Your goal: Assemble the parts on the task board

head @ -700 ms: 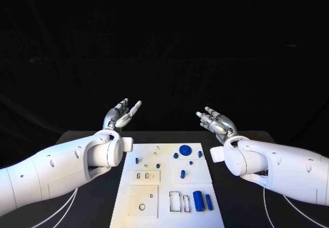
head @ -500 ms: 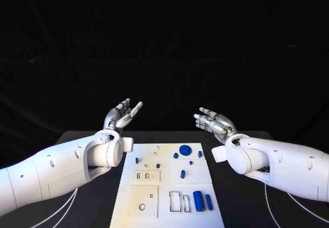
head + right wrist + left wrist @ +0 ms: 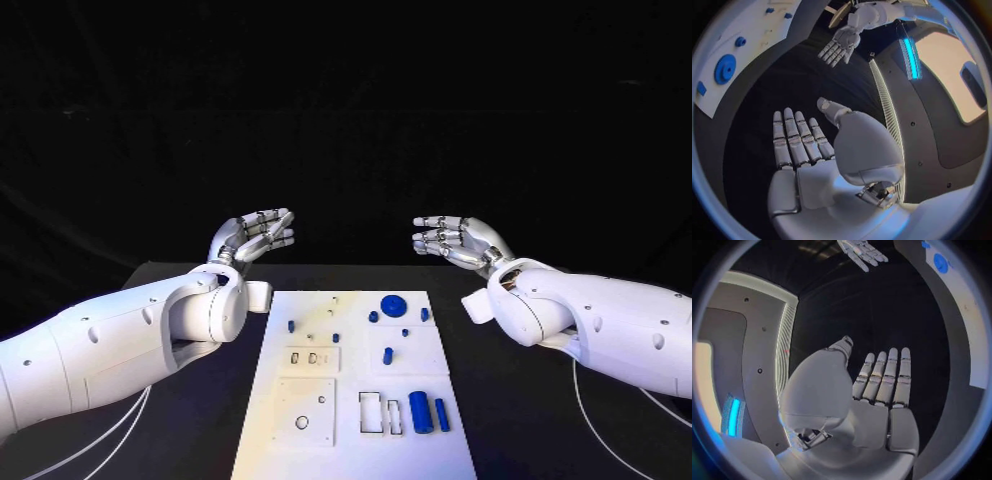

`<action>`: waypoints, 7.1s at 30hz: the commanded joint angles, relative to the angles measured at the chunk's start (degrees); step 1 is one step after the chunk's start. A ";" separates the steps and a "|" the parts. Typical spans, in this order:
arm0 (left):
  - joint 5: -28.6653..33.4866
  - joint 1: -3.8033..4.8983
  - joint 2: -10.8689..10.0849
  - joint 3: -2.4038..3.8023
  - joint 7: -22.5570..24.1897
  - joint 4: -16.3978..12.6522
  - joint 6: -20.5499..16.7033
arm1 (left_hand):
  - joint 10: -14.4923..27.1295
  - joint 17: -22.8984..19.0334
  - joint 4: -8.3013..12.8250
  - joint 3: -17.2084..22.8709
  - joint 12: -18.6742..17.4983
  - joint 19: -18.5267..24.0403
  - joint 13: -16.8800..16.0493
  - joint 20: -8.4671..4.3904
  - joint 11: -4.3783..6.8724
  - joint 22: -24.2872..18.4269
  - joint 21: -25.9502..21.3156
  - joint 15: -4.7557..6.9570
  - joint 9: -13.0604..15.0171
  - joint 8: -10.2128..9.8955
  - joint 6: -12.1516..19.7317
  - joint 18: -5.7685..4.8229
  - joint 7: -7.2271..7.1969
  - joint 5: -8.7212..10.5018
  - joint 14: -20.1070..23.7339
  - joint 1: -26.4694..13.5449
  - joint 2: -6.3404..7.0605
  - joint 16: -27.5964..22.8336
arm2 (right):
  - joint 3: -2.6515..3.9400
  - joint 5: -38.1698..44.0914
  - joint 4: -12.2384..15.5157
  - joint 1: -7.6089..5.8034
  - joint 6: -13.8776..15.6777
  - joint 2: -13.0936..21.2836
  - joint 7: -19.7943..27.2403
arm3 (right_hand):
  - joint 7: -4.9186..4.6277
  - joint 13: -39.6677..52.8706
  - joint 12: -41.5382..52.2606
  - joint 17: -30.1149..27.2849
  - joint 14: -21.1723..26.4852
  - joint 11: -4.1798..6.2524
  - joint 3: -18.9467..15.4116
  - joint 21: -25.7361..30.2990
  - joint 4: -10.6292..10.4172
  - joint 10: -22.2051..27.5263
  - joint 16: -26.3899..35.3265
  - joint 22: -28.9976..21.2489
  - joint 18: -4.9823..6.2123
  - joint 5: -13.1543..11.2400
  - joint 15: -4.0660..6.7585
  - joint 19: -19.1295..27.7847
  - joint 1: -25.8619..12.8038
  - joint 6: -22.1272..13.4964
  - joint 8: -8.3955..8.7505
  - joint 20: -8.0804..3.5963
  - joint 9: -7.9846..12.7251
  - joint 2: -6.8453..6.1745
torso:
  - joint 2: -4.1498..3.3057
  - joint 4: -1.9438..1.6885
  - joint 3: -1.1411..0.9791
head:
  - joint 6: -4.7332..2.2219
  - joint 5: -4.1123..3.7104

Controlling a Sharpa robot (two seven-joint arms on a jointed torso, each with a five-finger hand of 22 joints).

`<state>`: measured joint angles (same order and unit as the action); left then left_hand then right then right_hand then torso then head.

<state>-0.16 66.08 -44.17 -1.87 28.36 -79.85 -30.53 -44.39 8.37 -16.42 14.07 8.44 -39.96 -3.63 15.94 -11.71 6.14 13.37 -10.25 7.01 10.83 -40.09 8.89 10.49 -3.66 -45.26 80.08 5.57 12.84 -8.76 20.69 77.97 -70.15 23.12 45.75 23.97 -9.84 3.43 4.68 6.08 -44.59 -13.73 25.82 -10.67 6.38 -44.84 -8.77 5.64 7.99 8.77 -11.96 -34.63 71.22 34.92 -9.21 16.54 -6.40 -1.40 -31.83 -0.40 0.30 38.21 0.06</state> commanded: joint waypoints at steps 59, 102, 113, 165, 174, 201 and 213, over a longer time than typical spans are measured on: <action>-3.39 2.63 -8.27 0.48 -4.22 -15.92 9.65 | -14.20 5.25 0.05 2.95 -0.31 -13.43 -0.25 -2.48 1.44 0.46 4.99 2.80 1.56 3.24 -9.33 1.62 3.21 0.46 -12.42 3.23 3.37 3.91 | 0.12 72.43 -0.22 -3.05 -12.03 -6.69 -26.35 | -1.00 3.05 -1.12 58.08 -41.09 6.93 1.66 -47.17 -1.96 -18.20 -63.49 37.51 -0.02 -0.03 10.32 -35.98 -1.14 19.36 -2.70 -9.36 -9.23 -9.75 | -9.06 -3.09 1.67 | -0.41 -2.16; -3.37 3.24 -8.73 0.49 -4.89 -16.16 10.04 | -14.15 5.37 0.06 2.89 -0.42 -13.41 -0.27 -2.45 1.39 0.39 4.95 2.73 1.54 3.21 -9.25 1.61 3.25 0.44 -12.30 3.15 3.32 3.86 | 0.09 72.65 -1.93 -1.80 -12.45 -8.38 -27.28 | 0.52 4.30 -0.79 64.72 -42.05 8.36 7.42 -58.07 -2.12 -23.30 -70.59 51.73 -1.68 -1.03 11.28 -39.21 0.72 22.46 -3.90 -9.96 -11.41 -7.01 | -9.67 -3.27 1.91 | 0.30 -1.92; -3.29 3.26 -8.74 0.49 -5.05 -16.16 10.24 | -14.21 5.50 0.05 2.85 -0.47 -13.41 -0.31 -2.44 1.40 0.34 4.92 2.73 1.56 3.25 -9.29 1.61 3.23 0.44 -12.28 3.08 3.23 3.87 | 0.06 73.06 -1.39 -1.64 -9.16 -8.27 -27.34 | 0.83 4.39 -0.77 65.30 -42.13 8.60 8.48 -59.23 -2.05 -24.13 -71.26 53.32 -1.86 -0.34 11.43 -39.50 0.73 23.31 -4.53 -10.05 -12.10 -6.69 | -9.66 -3.22 1.95 | 0.19 -1.94; -3.12 4.20 -8.34 0.50 -5.06 -16.40 10.55 | -14.27 5.66 0.10 2.86 -0.54 -13.39 -0.33 -2.42 1.41 0.27 4.87 2.71 1.57 3.27 -9.30 1.61 3.20 0.43 -12.17 3.09 3.10 3.83 | 0.42 68.01 -10.31 -1.62 0.39 -18.57 -28.59 | 0.73 4.19 -1.14 66.09 -42.27 8.47 9.45 -59.67 -2.74 -23.77 -72.13 53.88 -1.86 -1.05 11.35 -39.20 -0.30 22.82 -4.53 -10.05 -12.72 -6.73 | -10.79 -4.49 2.57 | -0.46 -1.42; -3.12 4.28 -8.31 0.50 -5.09 -16.42 10.56 | -14.27 5.66 0.10 2.86 -0.54 -13.39 -0.33 -2.42 1.41 0.27 4.87 2.71 1.57 3.27 -9.30 1.61 3.20 0.43 -12.17 3.09 3.10 3.83 | 0.37 67.92 -10.64 -1.52 -0.40 -19.04 -28.27 | 0.65 4.13 -1.15 65.95 -42.22 8.39 9.47 -59.60 -2.81 -23.55 -72.12 53.80 -1.83 -1.16 11.28 -39.04 -0.50 22.60 -4.45 -9.99 -12.79 -6.98 | -10.83 -4.50 2.62 | -0.45 -1.31; -3.11 4.42 -8.51 0.50 -5.41 -16.01 10.65 | -14.28 5.77 0.10 2.81 -0.61 -13.37 -0.34 -2.40 1.40 0.21 4.83 2.70 1.56 3.27 -9.28 1.61 3.21 0.45 -12.09 3.04 3.09 3.80 | 0.32 67.48 -8.62 -1.41 1.64 -16.83 -28.48 | -1.20 0.74 2.86 53.87 -38.36 6.08 0.14 -46.75 -4.00 -7.89 -65.95 38.98 1.17 -3.40 9.27 -29.71 0.19 10.90 2.03 -7.95 -11.54 -8.68 | -10.68 -4.28 2.59 | -0.72 -1.38; -2.80 4.42 -8.90 0.49 -5.49 -15.68 11.07 | -14.28 5.77 0.10 2.81 -0.61 -13.37 -0.34 -2.40 1.40 0.21 4.83 2.70 1.56 3.27 -9.28 1.61 3.21 0.45 -12.09 3.04 3.09 3.80 | 1.07 57.06 1.78 -2.80 2.67 -3.18 -27.93 | -1.04 3.45 11.42 61.69 -41.11 7.39 0.93 -56.53 -5.07 -18.95 -71.42 52.15 -1.21 -0.33 10.29 -37.57 -0.73 15.89 -0.90 -8.82 -12.42 -9.30 | -10.22 -3.43 2.31 | -1.09 -1.60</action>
<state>-3.19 70.39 -53.05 -1.44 22.63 -95.52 -20.70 -58.58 14.06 -16.28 17.16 8.13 -53.14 -3.95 13.43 -10.04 6.41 18.24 -7.49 8.61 14.29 -49.88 9.74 12.69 -3.53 -57.64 83.46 8.68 16.74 -7.72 81.72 79.15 -72.88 25.95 42.39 -4.58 -11.31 6.66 15.67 67.58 -84.05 -6.58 26.80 -67.09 1.56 -63.31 -80.01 57.61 7.68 8.20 -2.04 -72.07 70.55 50.90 -9.95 7.69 -18.74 -10.30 -42.23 -4.10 2.73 37.18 -1.52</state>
